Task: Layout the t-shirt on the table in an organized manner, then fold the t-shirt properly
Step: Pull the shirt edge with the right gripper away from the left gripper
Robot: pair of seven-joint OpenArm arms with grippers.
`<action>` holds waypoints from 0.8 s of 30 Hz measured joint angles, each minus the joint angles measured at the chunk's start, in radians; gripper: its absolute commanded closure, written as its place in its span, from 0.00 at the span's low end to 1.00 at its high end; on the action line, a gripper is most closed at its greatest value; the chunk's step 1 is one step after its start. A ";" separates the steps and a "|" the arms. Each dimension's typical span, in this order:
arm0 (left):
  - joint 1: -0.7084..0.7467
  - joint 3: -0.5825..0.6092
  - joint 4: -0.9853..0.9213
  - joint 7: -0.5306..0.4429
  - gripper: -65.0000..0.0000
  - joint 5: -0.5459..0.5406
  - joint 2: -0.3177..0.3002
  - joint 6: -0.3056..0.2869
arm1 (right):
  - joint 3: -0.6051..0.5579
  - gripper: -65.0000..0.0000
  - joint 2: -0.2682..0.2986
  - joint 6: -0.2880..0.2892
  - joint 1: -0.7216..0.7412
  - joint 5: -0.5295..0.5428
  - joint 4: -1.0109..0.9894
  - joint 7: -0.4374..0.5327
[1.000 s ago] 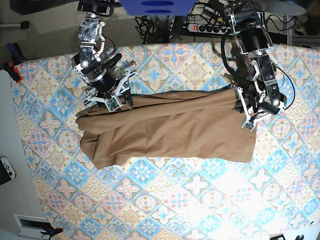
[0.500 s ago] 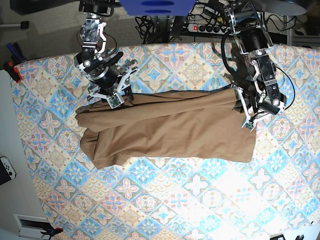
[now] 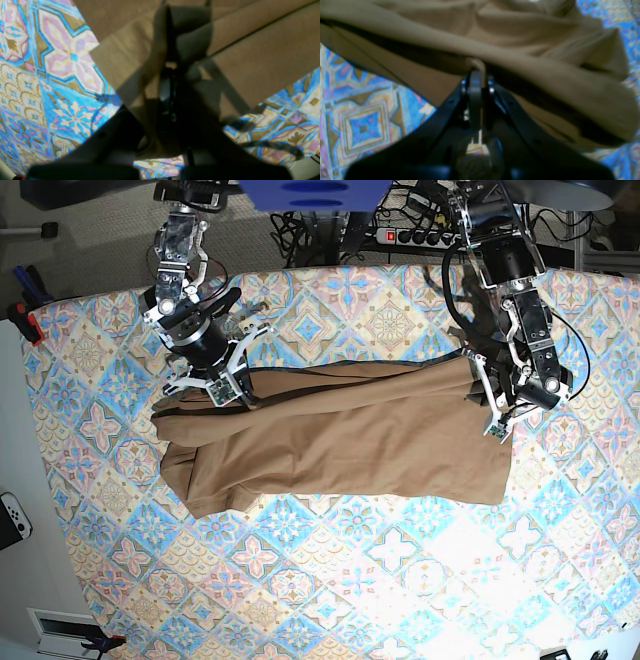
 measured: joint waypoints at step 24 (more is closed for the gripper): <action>0.179 0.007 0.175 -0.003 1.00 -0.008 -0.031 0.000 | 0.194 1.00 -0.070 0.002 -0.383 0.015 0.061 0.247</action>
